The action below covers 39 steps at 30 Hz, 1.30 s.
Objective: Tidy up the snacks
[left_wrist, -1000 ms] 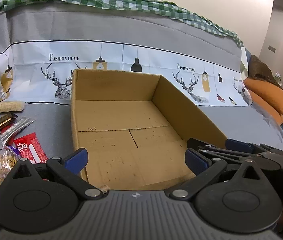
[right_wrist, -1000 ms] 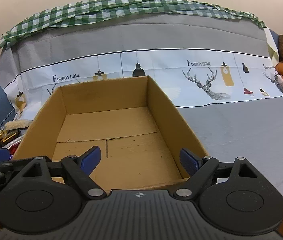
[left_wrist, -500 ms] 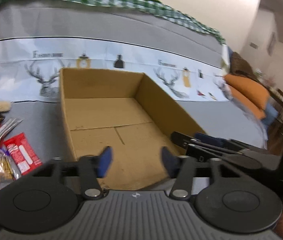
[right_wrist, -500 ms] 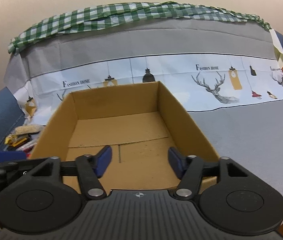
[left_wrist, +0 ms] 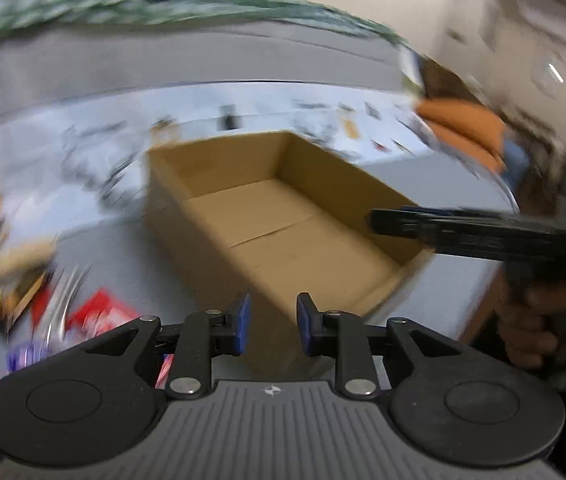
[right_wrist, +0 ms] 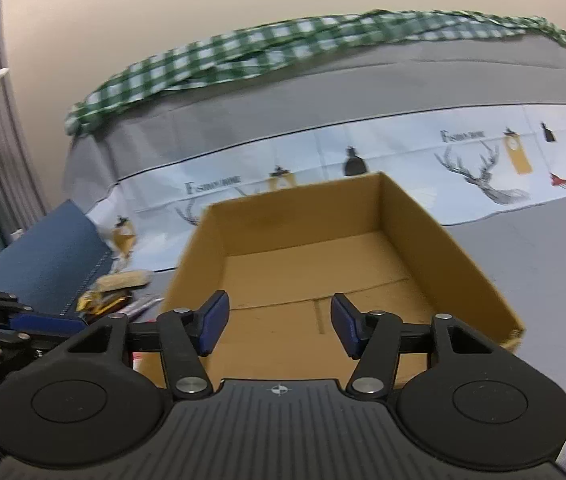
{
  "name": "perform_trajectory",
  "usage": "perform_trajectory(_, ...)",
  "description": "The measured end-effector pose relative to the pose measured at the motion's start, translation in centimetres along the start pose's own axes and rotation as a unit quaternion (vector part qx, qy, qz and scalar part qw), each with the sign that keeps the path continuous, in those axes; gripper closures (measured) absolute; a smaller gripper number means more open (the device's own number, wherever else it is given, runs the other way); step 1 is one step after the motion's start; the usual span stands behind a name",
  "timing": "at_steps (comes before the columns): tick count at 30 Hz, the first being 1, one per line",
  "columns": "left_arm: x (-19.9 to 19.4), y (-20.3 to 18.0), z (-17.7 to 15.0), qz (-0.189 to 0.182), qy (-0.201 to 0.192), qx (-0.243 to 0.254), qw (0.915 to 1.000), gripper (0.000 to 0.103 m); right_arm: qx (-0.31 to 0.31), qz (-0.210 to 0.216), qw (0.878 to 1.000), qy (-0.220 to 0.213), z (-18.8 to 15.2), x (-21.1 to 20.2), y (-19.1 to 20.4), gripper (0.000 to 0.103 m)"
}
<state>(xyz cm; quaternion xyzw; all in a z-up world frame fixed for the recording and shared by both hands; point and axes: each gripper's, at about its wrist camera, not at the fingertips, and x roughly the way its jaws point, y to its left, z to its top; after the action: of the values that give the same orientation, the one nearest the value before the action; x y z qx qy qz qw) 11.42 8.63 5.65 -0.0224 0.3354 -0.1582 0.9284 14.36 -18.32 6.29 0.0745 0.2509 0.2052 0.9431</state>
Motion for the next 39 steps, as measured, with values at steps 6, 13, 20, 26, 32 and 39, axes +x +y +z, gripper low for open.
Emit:
perform_trajectory(6,-1.7,3.6,-2.5,0.066,-0.08,-0.086,0.9909,0.069,-0.029,0.038,0.999,0.0,-0.7,0.5,3.3,0.038)
perform_trajectory(13,-1.5,7.7,-4.5,0.093,-0.095,-0.166,0.977,0.069,-0.074,0.092,0.993,0.012,-2.0,1.6,8.1,0.038)
perform_trajectory(20,-2.1,10.8,-4.8,0.143,-0.076,-0.238,0.9578,0.07,-0.157,0.151,0.975,0.037,-5.4,3.1,12.5,0.038)
perform_trajectory(26,-0.9,13.1,-5.5,0.163,-0.027,-0.271,0.9482,0.059,-0.206,0.179,0.958,0.085,-7.8,5.2,14.5,0.025)
perform_trajectory(32,1.3,13.6,-5.6,0.184,0.026,-0.271,0.9444,0.011,-0.215,0.191,0.946,0.148,-9.0,7.0,15.3,0.012)
perform_trajectory(39,3.3,14.9,-5.8,0.183,0.055,-0.293,0.9369,0.002,-0.232,0.179,0.93,0.22,-10.8,8.7,15.7,0.011)
